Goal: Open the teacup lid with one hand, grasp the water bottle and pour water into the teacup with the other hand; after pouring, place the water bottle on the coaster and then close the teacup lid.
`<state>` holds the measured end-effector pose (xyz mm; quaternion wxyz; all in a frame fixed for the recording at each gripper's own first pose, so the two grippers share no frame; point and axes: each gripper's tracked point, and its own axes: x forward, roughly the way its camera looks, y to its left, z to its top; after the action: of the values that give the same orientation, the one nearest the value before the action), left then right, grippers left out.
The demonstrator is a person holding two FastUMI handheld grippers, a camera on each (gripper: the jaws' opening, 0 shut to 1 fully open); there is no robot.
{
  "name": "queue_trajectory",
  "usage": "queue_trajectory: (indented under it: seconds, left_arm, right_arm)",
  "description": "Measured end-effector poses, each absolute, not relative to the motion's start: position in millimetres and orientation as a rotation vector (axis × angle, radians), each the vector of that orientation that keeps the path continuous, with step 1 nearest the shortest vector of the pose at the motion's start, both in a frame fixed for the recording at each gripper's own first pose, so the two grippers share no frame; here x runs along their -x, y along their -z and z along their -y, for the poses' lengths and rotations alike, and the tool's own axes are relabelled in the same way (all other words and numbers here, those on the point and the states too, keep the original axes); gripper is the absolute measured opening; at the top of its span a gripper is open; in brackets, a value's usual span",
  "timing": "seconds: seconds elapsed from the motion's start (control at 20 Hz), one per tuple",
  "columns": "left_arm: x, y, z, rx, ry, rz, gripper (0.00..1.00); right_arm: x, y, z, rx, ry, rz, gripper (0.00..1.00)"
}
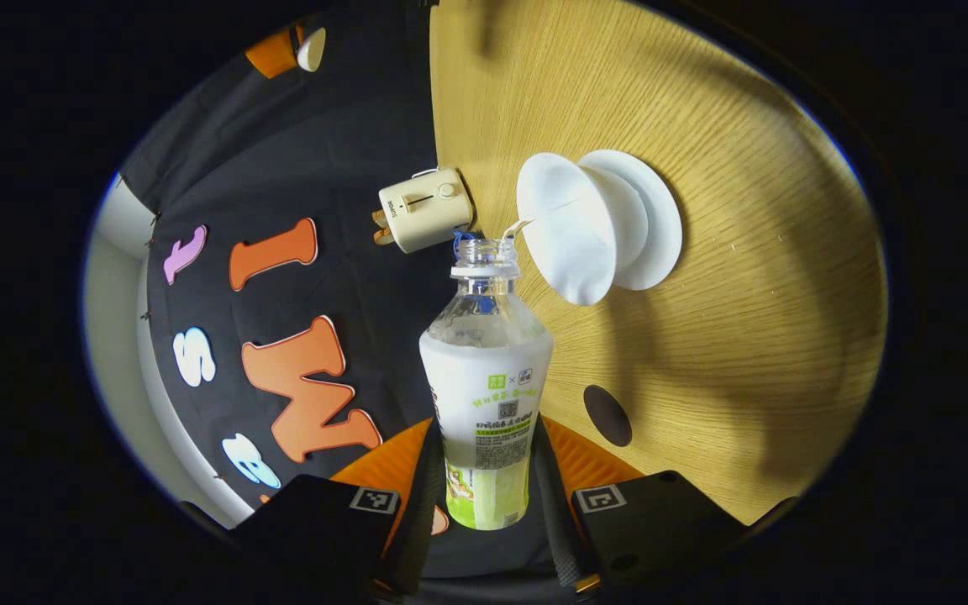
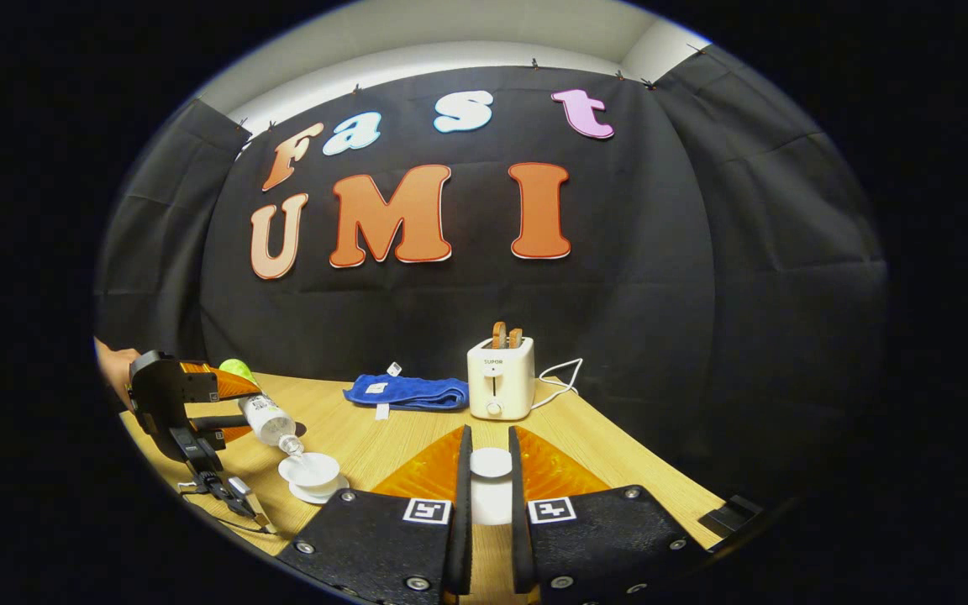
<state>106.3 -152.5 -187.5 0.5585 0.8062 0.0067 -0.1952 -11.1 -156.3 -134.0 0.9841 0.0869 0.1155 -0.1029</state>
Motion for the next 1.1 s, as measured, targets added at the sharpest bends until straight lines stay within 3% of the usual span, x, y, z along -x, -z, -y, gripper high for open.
queue_trajectory:
  seconds: [0.35, 0.45, 0.6, 0.8, 0.9, 1.1]
  left_arm:
    - [-113, 186, 155, -1.944, 0.471, -0.021, 0.59]
    - [-115, 185, 152, -1.95, 0.463, -0.02, 0.64]
    - [-116, 184, 144, -1.956, 0.457, -0.035, 0.59]
    - [-116, 181, 134, -1.983, 0.448, -0.048, 0.64]
    - [-116, 182, 132, -1.998, 0.46, -0.049, 0.59]
    - [-116, 179, 131, -2.031, 0.466, -0.039, 0.59]
  right_arm:
    - [15, 132, 155, -0.178, 0.202, -0.228, 0.19]
    - [15, 131, 154, -0.175, 0.199, -0.227, 0.19]
    - [15, 131, 151, -0.173, 0.197, -0.229, 0.19]
    - [13, 129, 147, -0.168, 0.189, -0.228, 0.19]
    - [13, 129, 144, -0.169, 0.184, -0.228, 0.19]
    - [14, 128, 141, -0.156, 0.177, -0.228, 0.19]
